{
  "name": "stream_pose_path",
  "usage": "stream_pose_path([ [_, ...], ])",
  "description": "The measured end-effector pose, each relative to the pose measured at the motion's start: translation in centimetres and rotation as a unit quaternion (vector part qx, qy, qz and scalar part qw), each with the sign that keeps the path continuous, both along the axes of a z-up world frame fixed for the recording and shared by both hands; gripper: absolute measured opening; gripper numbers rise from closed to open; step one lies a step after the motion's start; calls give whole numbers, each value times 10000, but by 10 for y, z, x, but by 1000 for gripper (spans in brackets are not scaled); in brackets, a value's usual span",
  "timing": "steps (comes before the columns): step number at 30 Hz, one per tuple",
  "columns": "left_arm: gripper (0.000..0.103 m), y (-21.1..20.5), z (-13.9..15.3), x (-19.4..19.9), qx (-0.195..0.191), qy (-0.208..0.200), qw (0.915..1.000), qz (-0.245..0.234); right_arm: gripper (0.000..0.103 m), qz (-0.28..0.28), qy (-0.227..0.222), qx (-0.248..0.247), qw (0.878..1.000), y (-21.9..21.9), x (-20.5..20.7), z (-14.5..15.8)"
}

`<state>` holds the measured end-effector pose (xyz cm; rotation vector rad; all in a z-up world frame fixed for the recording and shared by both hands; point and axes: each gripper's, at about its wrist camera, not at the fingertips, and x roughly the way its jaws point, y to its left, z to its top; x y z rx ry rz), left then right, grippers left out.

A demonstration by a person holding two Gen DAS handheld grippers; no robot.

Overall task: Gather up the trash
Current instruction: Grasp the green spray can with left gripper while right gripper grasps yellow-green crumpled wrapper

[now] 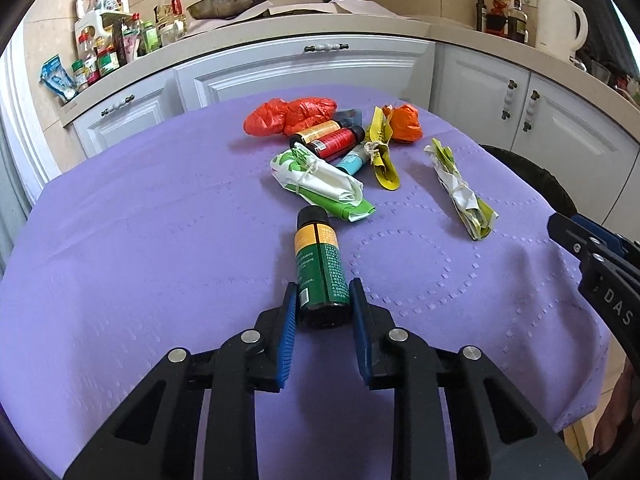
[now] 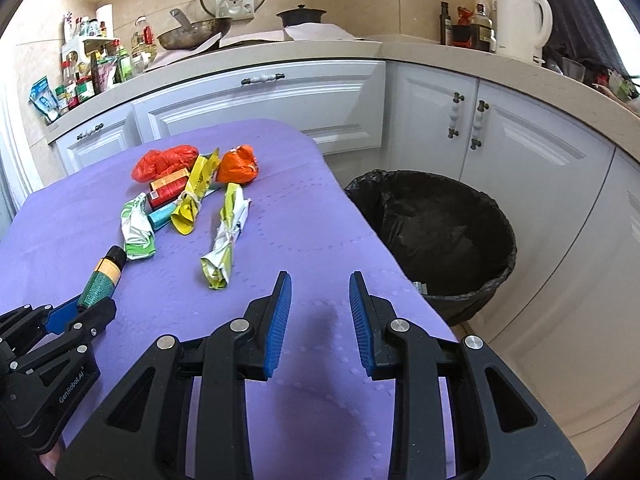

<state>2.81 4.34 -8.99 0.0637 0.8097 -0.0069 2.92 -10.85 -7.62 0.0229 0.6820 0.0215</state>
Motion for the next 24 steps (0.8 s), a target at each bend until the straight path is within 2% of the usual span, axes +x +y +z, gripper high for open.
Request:
stream_pose_path([
  [7,26,13,4,1,-47,-12,9999,101,30,188,5,-19,9998,15,8,2],
  [16,25,50,15,6,-24,-237,9982,549,30,444,49,-33,9990,42,28,5],
  [20,25,68,16,14,-23,-244,9969,751,35,505,212,-42,9985,52,40,2],
  [24,25,80,17,18,-14,-251,9961,845,35,515,405,-42,9978,58,50,-2],
])
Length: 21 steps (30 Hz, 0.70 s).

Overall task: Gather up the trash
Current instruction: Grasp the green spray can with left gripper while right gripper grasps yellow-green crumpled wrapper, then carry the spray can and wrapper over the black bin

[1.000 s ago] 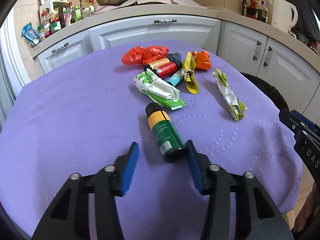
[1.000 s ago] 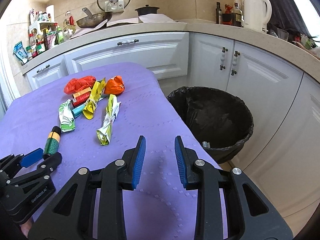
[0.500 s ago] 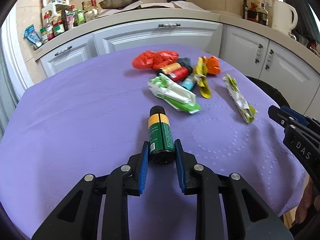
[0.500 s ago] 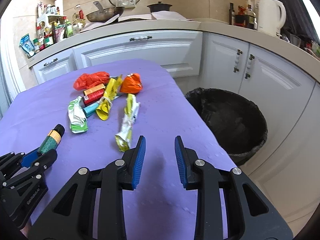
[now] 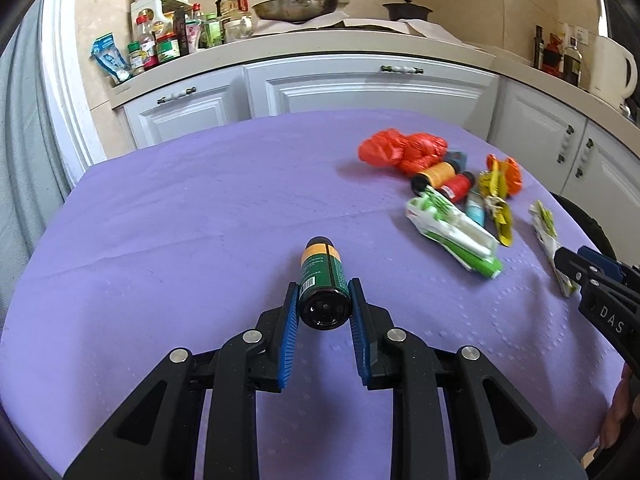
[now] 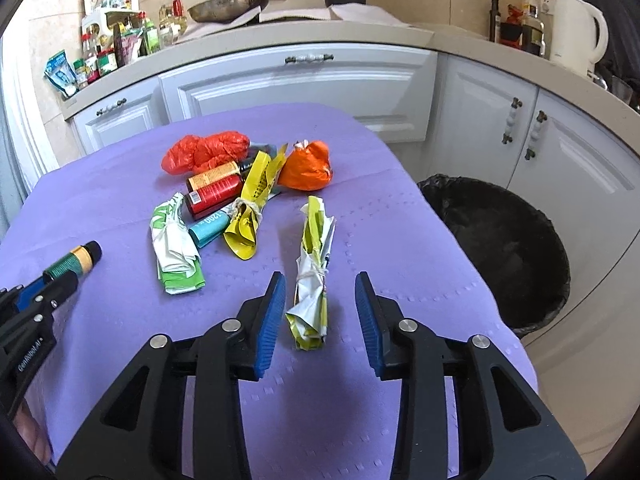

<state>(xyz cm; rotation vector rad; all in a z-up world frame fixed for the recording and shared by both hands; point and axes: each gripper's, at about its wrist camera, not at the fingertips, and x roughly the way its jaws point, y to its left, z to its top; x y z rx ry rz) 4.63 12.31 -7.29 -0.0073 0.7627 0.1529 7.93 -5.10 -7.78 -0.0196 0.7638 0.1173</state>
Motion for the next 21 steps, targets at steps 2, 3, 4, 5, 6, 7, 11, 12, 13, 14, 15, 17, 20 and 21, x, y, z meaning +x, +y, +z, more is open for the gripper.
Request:
stream_pose_path([
  [2,25,2,0,0,8,-7,10000,3,35,5,72,1,10000,1,3,-2],
  [3,25,2,0,1,3,-10,10000,0,35,15,117,5,9999,3,5,-3],
  [4,25,3,-1,1,2,-6,10000,-7,35,19,147,-2,9999,3,7,-4],
  [5,25,4,-1,3,0,2,10000,-18,35,22,172,-14,9998,4,8,-4],
  [6,25,4,-1,3,-7,8,10000,-29,35,38,217,-32,9998,5,10,-5],
  [7,25,4,-1,4,-10,10,10000,-38,33,64,252,-40,9997,6,11,-6],
  [11,25,5,-1,7,-40,19,10000,-61,19,138,357,-108,9992,10,14,-11],
  [12,25,5,0,7,-40,19,10000,-63,18,146,330,-149,9992,11,14,-11],
  [13,25,4,0,7,-34,17,10000,-68,18,156,320,-171,9992,12,14,-11],
  [14,25,3,0,8,-25,8,10000,-75,17,160,311,-174,9992,12,13,-11],
  [15,25,3,1,8,-25,2,10000,-88,17,167,297,-165,9993,11,13,-10],
  [17,25,-1,2,8,-22,-24,9999,-120,17,156,229,-130,9995,9,11,-8],
  [20,25,-8,6,10,-33,-74,9998,-193,17,100,121,-142,9998,5,8,-4],
  [21,25,-11,7,11,-43,-87,9997,-224,17,63,67,-135,9999,1,7,-1],
])
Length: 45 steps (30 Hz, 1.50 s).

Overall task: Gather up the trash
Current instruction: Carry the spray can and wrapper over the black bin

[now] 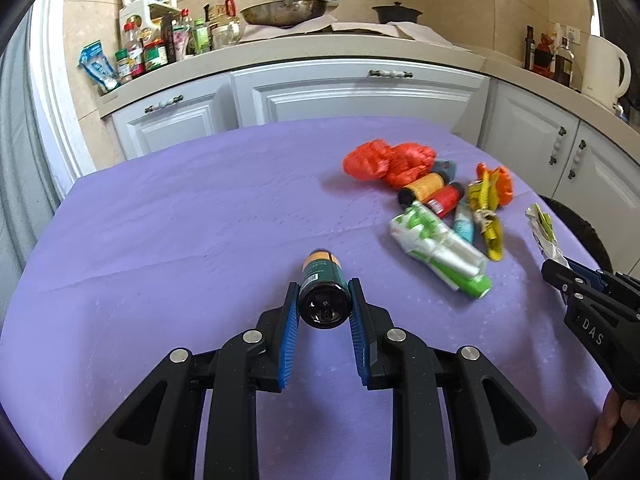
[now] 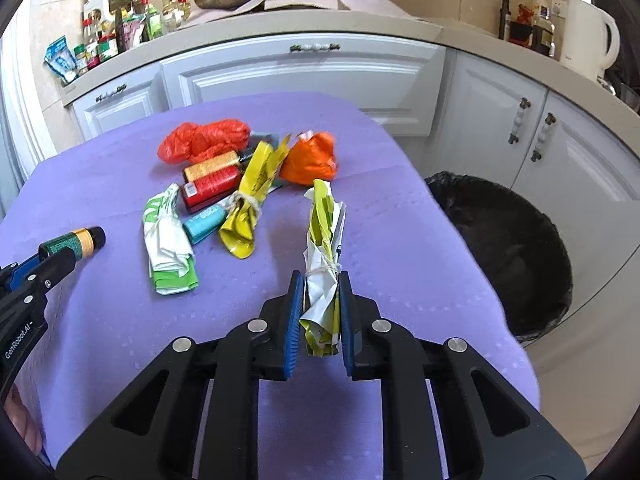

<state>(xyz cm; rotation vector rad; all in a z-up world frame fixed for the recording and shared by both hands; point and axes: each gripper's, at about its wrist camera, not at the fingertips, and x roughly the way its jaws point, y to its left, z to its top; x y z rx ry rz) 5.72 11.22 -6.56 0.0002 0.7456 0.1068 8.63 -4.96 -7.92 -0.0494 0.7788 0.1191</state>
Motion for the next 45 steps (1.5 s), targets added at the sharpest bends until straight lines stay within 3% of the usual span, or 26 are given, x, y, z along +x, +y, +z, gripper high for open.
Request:
stream_pose_path([
  [15,25,-69,28,21,-60,-339,9966,-753,17,-938,-508,43,9943,-86,0,32],
  [31,25,-105,41,26,-25,-484,9940,-984,17,-1351,-523,233,9892,-137,3,24],
  [45,25,-178,39,49,-21,-486,9839,-1720,17,-1668,-493,217,9845,-173,10,19],
])
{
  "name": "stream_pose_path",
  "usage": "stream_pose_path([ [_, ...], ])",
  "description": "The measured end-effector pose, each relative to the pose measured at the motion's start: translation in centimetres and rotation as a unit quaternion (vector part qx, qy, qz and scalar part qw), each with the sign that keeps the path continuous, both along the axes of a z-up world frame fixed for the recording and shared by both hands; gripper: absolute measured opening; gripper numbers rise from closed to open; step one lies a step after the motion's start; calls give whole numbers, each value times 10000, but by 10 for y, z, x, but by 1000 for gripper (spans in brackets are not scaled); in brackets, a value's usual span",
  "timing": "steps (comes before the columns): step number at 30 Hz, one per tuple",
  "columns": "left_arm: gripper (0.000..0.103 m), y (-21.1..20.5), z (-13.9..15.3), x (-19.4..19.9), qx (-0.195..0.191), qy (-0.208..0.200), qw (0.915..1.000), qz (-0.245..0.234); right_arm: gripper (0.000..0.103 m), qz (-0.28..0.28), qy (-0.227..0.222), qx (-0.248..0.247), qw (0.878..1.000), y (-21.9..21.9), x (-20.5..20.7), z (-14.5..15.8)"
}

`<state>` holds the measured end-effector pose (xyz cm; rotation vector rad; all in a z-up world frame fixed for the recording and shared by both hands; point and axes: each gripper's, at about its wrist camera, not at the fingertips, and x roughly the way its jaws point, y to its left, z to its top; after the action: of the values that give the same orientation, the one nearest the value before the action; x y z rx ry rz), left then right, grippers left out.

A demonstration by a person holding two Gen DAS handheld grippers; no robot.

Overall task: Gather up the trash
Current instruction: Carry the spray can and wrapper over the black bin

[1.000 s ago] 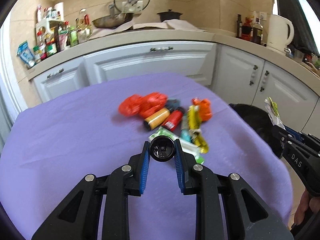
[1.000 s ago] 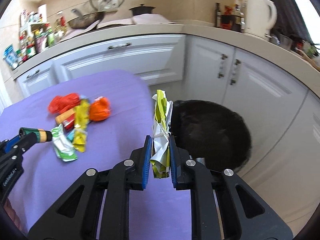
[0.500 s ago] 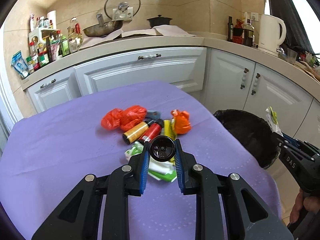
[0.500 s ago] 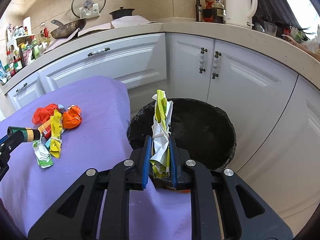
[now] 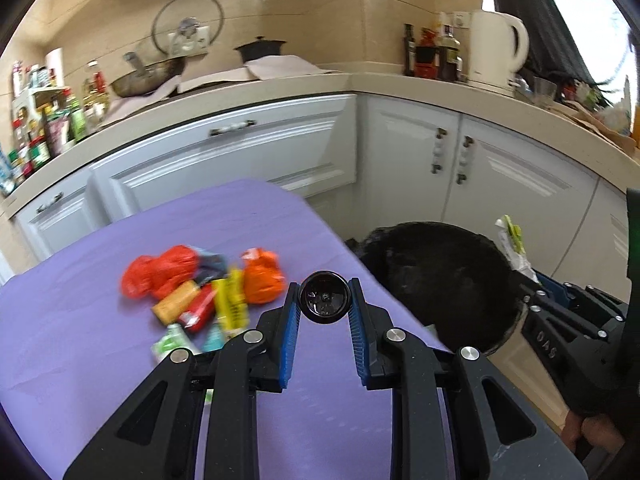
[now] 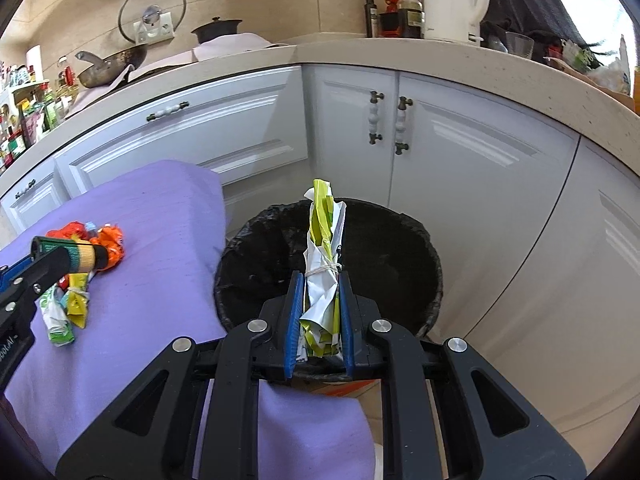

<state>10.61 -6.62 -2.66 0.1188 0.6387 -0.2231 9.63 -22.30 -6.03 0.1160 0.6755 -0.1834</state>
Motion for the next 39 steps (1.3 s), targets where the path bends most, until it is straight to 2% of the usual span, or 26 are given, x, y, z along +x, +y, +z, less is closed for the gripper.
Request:
stream_pose_path([
  [14,25,-56,-15,19,154,-6,9992,-366,17,-272,154,71,9995,-35,14,-17],
  [33,25,-88,-37,46,398,275,9978,-450,17,-437,354,144,9983,-57,30,-40],
  [36,26,-91,-38,48,438,332,9974,-470,19,-448,373,174,9981,-59,30,-42],
  [38,33,-91,-38,48,458,326,9973,-474,29,-463,369,161,9981,-59,30,-42],
  [39,37,-92,-38,48,472,316,9973,-470,31,-475,358,155,9981,-59,30,-42],
])
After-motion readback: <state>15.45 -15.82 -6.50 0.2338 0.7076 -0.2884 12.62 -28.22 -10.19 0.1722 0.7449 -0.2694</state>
